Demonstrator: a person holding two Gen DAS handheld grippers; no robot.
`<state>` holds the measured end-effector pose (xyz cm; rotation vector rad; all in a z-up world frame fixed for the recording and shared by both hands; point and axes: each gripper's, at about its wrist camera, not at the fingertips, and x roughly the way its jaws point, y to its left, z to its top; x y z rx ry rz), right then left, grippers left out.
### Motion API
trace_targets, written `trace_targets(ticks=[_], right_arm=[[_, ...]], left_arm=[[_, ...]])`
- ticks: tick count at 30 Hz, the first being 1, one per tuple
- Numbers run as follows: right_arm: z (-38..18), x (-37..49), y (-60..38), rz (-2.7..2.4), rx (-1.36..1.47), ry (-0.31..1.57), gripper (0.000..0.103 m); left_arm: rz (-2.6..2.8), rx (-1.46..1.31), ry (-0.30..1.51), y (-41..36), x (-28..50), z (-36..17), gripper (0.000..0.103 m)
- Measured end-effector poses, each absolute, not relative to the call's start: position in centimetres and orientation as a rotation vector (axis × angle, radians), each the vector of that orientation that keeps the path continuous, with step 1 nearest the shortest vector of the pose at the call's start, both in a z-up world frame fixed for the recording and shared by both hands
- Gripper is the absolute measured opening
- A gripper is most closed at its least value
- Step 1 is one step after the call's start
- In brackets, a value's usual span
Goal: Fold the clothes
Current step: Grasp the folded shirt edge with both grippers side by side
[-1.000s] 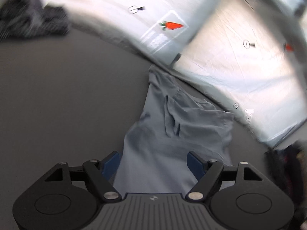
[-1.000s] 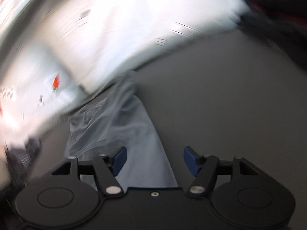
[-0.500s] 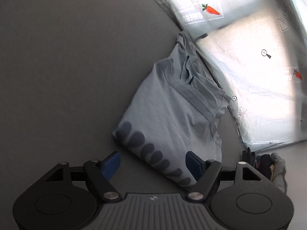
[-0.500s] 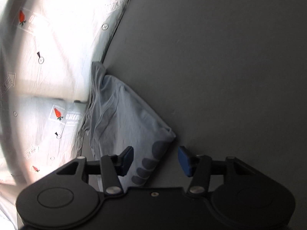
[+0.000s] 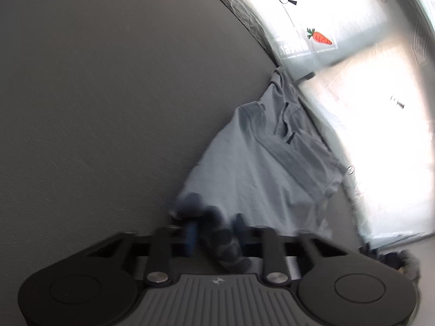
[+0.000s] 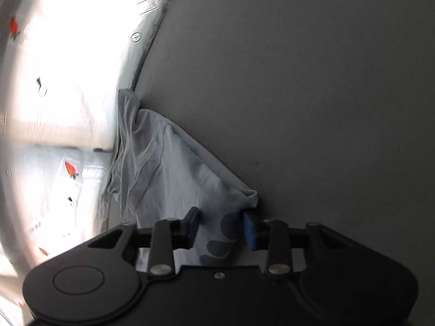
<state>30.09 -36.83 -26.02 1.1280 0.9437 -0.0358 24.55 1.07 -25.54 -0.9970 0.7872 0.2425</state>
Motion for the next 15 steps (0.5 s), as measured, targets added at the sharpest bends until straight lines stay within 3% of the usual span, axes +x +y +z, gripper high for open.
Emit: trace_targets(ticks=[3, 7, 9, 12, 15], right_arm=[[-26.3, 30.1, -36.9, -0.041, 1.143, 0.941, 0.032], [-26.6, 30.4, -37.2, -0.047, 1.184, 0.956, 0.044], [-26.6, 30.9, -37.1, -0.051, 1.178, 0.961, 0.045], [-26.6, 31.5, -36.8, -0.049, 1.145, 0.966, 0.021], [-27.1, 31.2, -37.3, -0.040, 1.197, 0.962, 0.011]], left_arm=[[0.242, -1.047, 0.777, 1.5, 24.4, -25.9, 0.020], [0.246, -1.085, 0.773, 1.7, 24.4, -26.2, 0.023], [0.243, -1.093, 0.765, 1.8, 24.5, -26.3, 0.022], [0.244, -1.085, 0.760, 1.7, 24.6, -26.4, 0.019], [0.245, -1.109, 0.756, 1.8, 24.4, -26.3, 0.011]])
